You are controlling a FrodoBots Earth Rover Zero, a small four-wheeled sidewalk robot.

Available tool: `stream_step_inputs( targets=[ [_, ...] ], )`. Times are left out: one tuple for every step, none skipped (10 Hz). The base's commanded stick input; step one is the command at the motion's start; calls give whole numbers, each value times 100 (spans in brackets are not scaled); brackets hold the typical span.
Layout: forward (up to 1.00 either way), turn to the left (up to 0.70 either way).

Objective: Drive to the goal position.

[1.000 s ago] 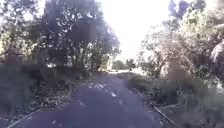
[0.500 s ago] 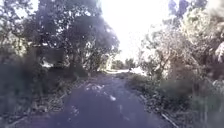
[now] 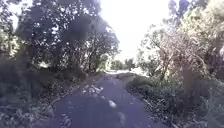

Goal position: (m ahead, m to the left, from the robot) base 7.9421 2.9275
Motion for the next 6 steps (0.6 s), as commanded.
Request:
stream_step_inputs(
  targets=[
    [50,0],
    [50,0],
    [50,27],
    [50,22],
    [50,4],
    [50,0]
  ],
)
